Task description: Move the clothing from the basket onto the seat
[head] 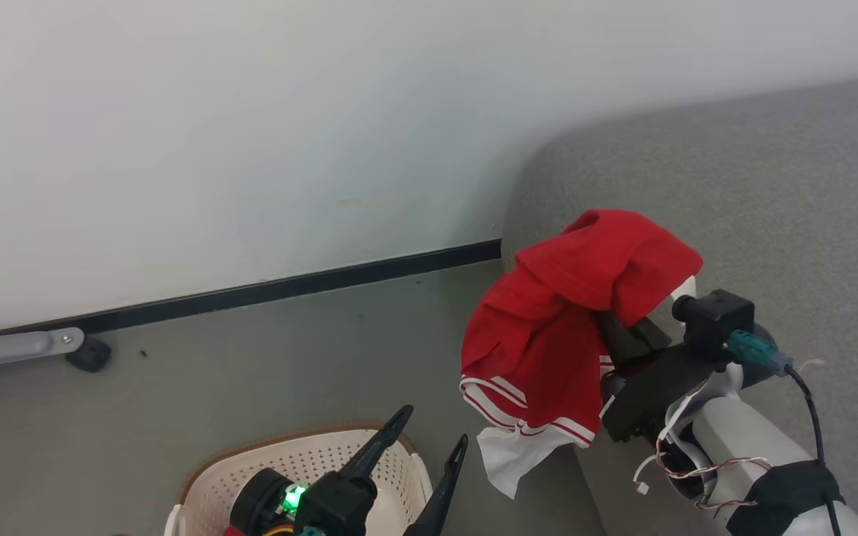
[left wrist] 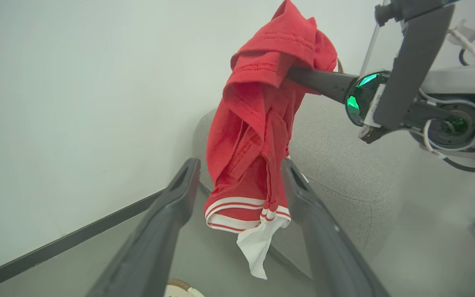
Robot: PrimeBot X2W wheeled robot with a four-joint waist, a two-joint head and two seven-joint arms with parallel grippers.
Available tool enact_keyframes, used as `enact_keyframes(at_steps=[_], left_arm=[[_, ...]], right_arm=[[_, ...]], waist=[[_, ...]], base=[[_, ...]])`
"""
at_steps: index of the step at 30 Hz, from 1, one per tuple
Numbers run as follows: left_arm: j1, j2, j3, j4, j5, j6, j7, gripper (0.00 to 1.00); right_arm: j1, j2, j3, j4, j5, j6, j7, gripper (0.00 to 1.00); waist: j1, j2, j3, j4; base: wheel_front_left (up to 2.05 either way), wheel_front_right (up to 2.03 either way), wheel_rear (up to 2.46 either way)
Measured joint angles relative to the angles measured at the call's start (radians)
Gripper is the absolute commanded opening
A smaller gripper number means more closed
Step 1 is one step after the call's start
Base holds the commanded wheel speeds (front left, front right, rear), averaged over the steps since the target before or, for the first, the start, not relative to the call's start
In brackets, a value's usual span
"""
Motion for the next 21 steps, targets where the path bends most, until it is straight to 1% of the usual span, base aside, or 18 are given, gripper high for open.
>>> enact_keyframes(at_steps=[5, 6, 10, 13, 17, 21], left_arm=[[-0.001, -0.005, -0.01, -0.01, 0.004, 0.0, 0.007, 1.0], [-0.003, -0.006, -0.011, -0.015, 0.01, 0.0, 0.008, 1.0], [-0.007, -0.006, -0.014, -0.024, 0.017, 0.0, 0.016, 1.0], [-0.016, -0.006, -0.014, -0.028, 0.021, 0.0, 0.021, 1.0], [-0.049, -0.007, -0.013, -0.034, 0.025, 0.0, 0.027, 1.0], [-0.077, -0.006, -0.012, -0.046, 0.034, 0.0, 0.034, 1.0]], right_arm=[[-0.001, -0.026, -0.053, -0.015, 0.0, -0.018, 0.0, 0.0], [-0.005, -0.045, -0.082, -0.017, 0.0, -0.028, 0.0, 0.0], [-0.021, -0.087, -0.133, -0.018, 0.0, -0.044, 0.0, 0.0], [-0.053, -0.114, -0.179, -0.019, 0.0, -0.057, 0.0, 0.0], [-0.101, -0.152, -0.237, -0.019, 0.002, -0.063, 0.0, 0.0], [-0.155, -0.171, -0.284, -0.012, 0.006, -0.075, 0.0, 0.0]], waist=[[0.0, 0.0, 0.019, -0.034], [0.0, 0.0, 0.029, -0.047], [0.0, 0.0, 0.056, -0.07], [0.0001, 0.0, 0.08, -0.085], [0.0001, 0.0, 0.116, -0.102], [0.0001, 0.0, 0.153, -0.116]], base=[[0.0, 0.0, 0.0], [0.0, 0.0, 0.0], [0.0, 0.0, 0.0], [0.0, 0.0, 0.0], [0.0, 0.0, 0.0], [0.0, 0.0, 0.0]])
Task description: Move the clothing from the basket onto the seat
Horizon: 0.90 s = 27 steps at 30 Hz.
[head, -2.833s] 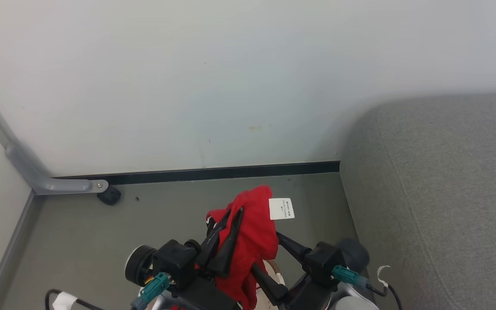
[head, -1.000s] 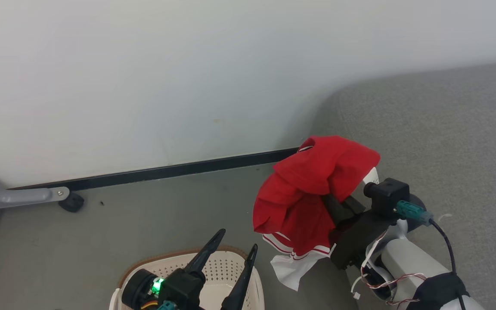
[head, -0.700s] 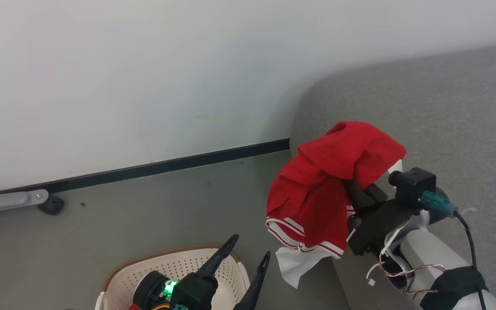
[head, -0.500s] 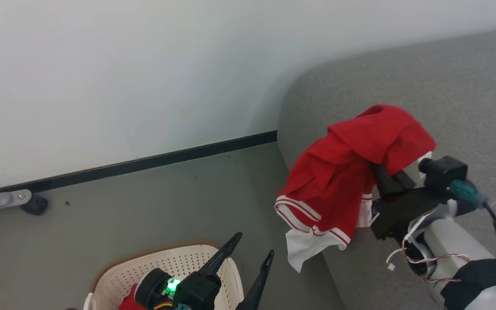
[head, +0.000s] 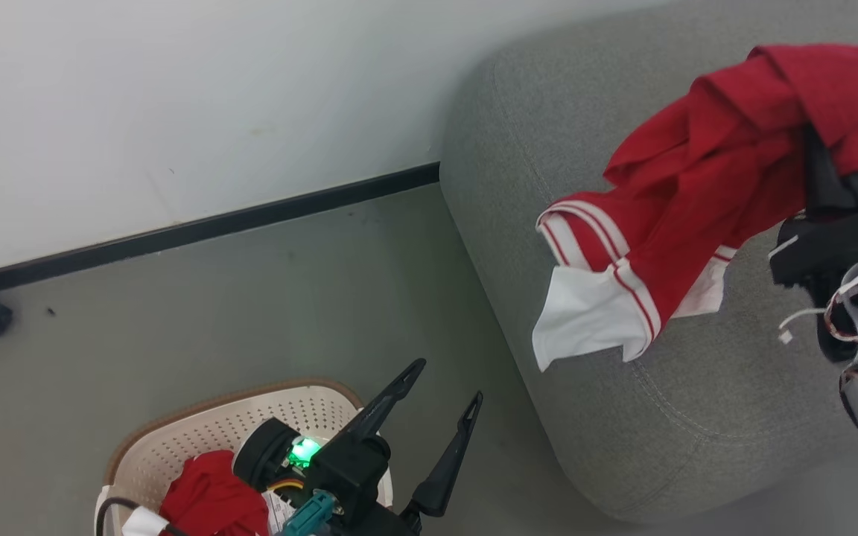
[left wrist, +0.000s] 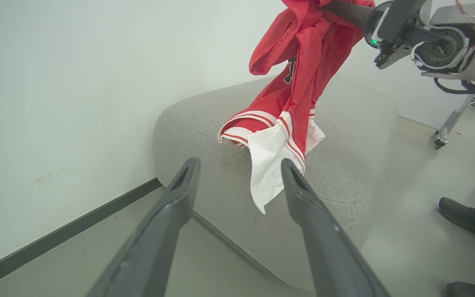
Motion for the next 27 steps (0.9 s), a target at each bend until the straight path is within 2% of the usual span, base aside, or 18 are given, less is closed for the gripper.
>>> enact_keyframes(at_steps=[6, 16, 27], left_arm=[[-0.052, -0.001, -0.009, -0.002, 0.023, -0.008, 0.011, 1.0], [-0.104, -0.009, -0.03, -0.004, 0.028, -0.018, 0.019, 1.0], [-0.155, -0.012, -0.031, -0.005, 0.036, -0.026, 0.018, 1.0]], right_arm=[[-0.109, -0.042, -0.066, 0.016, 0.004, -0.009, 0.0, 0.0], [-0.262, -0.105, -0.131, 0.07, 0.003, -0.004, -0.001, 0.0], [-0.26, -0.108, -0.175, 0.173, 0.003, -0.002, -0.007, 0.0]], waist=[[-0.0001, 0.0, 0.056, -0.014], [-0.0001, 0.0001, 0.142, -0.004], [0.0, 0.0001, 0.224, 0.031]], base=[[0.0, 0.0, 0.0], [0.0, 0.0, 0.0], [0.0, 0.0, 0.0]])
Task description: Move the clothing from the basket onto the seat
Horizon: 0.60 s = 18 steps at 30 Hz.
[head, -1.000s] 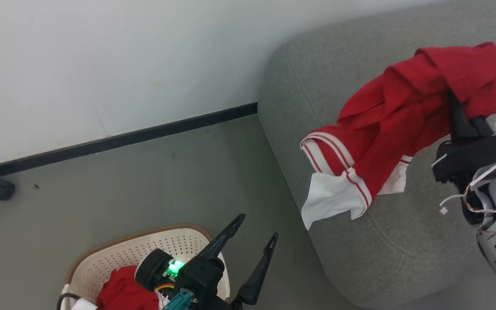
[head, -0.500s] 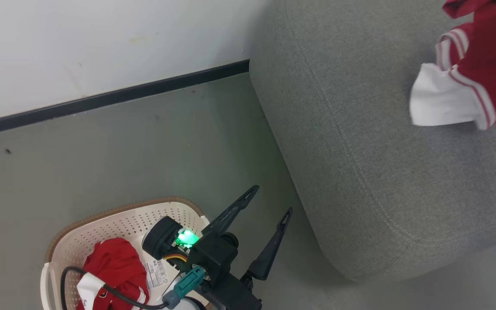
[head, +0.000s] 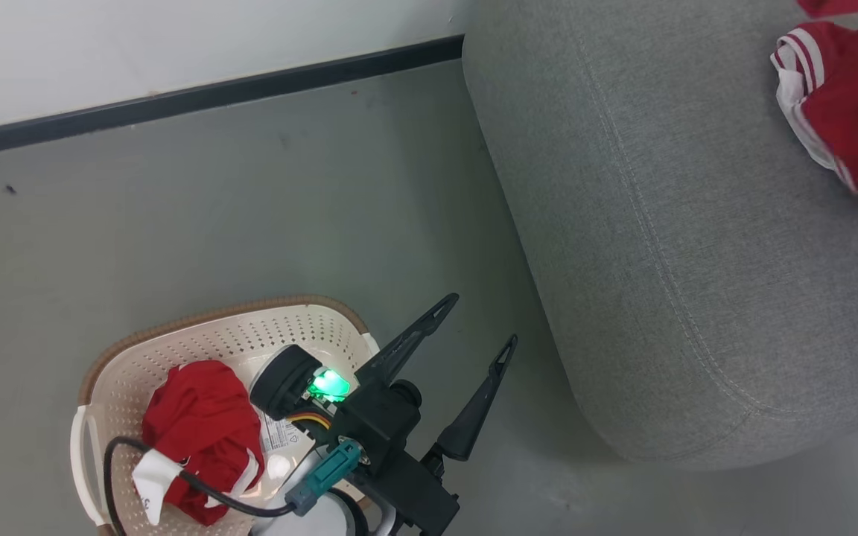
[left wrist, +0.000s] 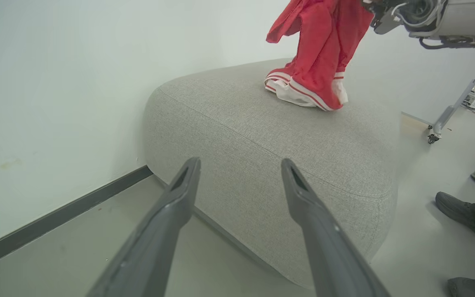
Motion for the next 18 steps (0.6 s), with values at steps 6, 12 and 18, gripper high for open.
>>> enact_keyframes(at_steps=[6, 12, 18], left_arm=[[-0.012, 0.001, 0.003, 0.012, 0.0, 0.0, -0.002, 1.0], [-0.022, 0.001, 0.004, 0.024, 0.0, 0.0, -0.01, 1.0], [-0.023, 0.001, 0.001, 0.038, 0.0, -0.001, -0.013, 1.0]], right_arm=[[0.074, 0.042, -0.011, 0.09, 0.016, 0.008, 0.0, 0.0], [0.083, 0.053, -0.035, 0.148, 0.037, 0.009, 0.0, 0.0], [0.076, 0.06, -0.065, 0.198, 0.062, 0.009, 0.0, 1.0]], waist=[[0.0, 0.0, 0.024, 0.008], [-0.0001, -0.0001, 0.029, 0.006], [-0.0001, -0.0001, 0.029, 0.006]], base=[[0.0, 0.0, 0.0], [0.0, 0.0, 0.0], [0.0, 0.0, 0.0]])
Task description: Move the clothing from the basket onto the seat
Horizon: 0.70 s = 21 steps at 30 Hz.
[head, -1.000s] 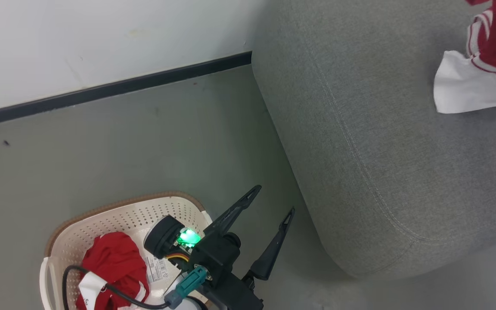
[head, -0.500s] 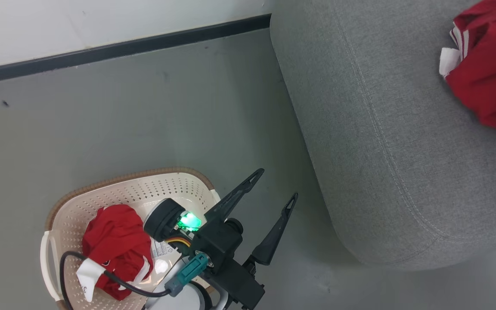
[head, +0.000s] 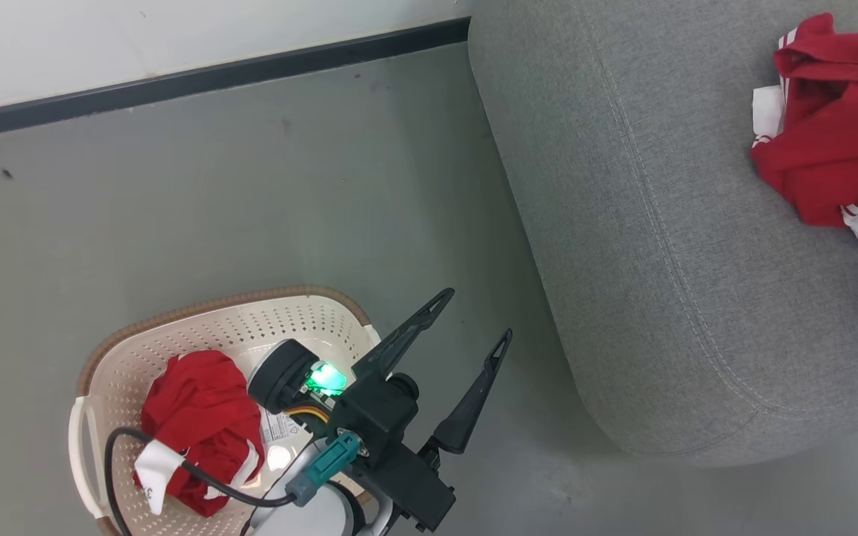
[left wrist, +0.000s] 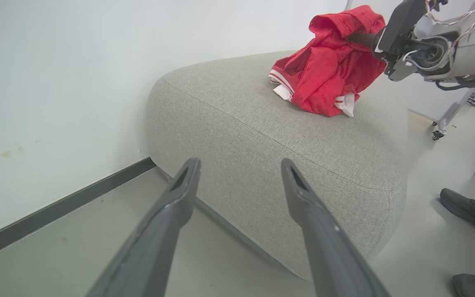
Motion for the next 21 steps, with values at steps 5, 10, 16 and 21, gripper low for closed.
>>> enact_keyframes(at_steps=[5, 10, 16, 21], left_arm=[[-0.001, -0.001, -0.003, 0.017, 0.0, -0.008, -0.007, 1.0], [-0.004, -0.006, -0.01, 0.04, -0.001, -0.009, -0.024, 1.0], [-0.004, -0.009, -0.011, 0.055, -0.007, -0.009, -0.034, 1.0], [-0.003, -0.011, -0.009, 0.07, -0.011, -0.009, -0.051, 1.0]], right_arm=[[-0.007, 0.003, 0.004, 0.024, -0.001, 0.013, 0.0, 1.0], [-0.007, 0.026, 0.025, 0.067, -0.001, 0.043, 0.0, 1.0], [0.015, 0.06, 0.048, 0.103, -0.001, 0.062, 0.0, 1.0], [0.051, 0.084, 0.067, 0.127, -0.001, 0.074, 0.001, 1.0]], waist=[[0.0, 0.0, -0.006, 0.004], [0.0, 0.0, -0.022, 0.011], [0.0, 0.0, -0.045, 0.018], [0.0, 0.0, -0.068, 0.022]], base=[[0.0, 0.0, 0.0], [0.0, 0.0, 0.0], [0.0, 0.0, 0.0], [0.0, 0.0, 0.0]])
